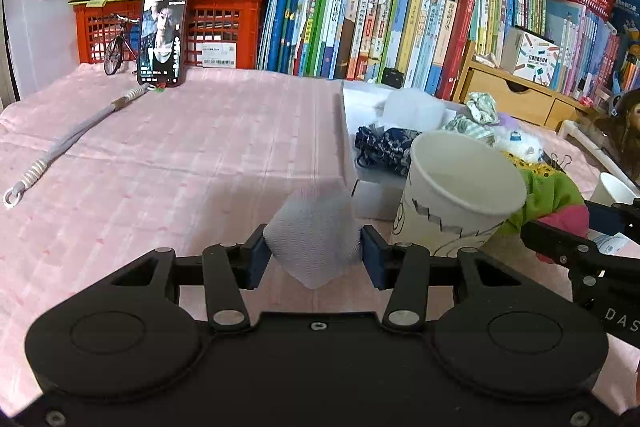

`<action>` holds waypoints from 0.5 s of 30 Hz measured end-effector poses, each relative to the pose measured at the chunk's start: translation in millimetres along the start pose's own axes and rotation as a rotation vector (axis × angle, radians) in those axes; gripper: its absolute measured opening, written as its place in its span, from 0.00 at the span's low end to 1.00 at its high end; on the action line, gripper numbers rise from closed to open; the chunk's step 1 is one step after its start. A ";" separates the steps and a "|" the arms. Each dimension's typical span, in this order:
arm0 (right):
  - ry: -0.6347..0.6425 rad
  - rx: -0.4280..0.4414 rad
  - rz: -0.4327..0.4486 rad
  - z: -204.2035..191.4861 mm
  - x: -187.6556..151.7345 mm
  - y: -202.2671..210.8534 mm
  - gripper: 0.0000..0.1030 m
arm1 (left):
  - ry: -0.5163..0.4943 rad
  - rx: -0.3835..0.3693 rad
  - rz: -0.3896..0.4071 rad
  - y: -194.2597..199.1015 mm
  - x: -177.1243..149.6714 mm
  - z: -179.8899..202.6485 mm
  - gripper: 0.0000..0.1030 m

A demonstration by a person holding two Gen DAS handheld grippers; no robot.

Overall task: Organize books
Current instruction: 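Lift and carry the foam piece and cloth with both tools over the tray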

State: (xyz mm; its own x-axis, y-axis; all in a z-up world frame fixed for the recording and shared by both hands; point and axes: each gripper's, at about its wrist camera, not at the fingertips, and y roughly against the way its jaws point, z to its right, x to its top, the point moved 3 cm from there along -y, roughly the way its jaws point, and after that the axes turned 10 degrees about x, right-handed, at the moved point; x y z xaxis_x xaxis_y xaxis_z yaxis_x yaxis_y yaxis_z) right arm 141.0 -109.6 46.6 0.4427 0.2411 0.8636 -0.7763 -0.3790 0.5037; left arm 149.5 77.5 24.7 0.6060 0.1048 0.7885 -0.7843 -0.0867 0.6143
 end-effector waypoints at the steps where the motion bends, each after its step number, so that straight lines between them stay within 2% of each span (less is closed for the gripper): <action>1: -0.001 -0.001 0.004 0.3 1.1 1.3 0.53 | 0.001 0.000 0.002 0.9 0.9 0.0 0.44; 15: -0.012 -0.020 0.064 14.0 18.2 22.4 0.53 | -0.001 -0.006 0.044 14.7 24.8 2.2 0.44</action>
State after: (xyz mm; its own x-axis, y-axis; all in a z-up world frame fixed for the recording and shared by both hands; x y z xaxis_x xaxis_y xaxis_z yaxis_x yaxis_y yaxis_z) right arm 137.9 -126.2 73.9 0.3967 0.2060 0.8945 -0.8122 -0.3753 0.4467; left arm 153.3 76.6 53.4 0.5711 0.1005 0.8147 -0.8109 -0.0851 0.5789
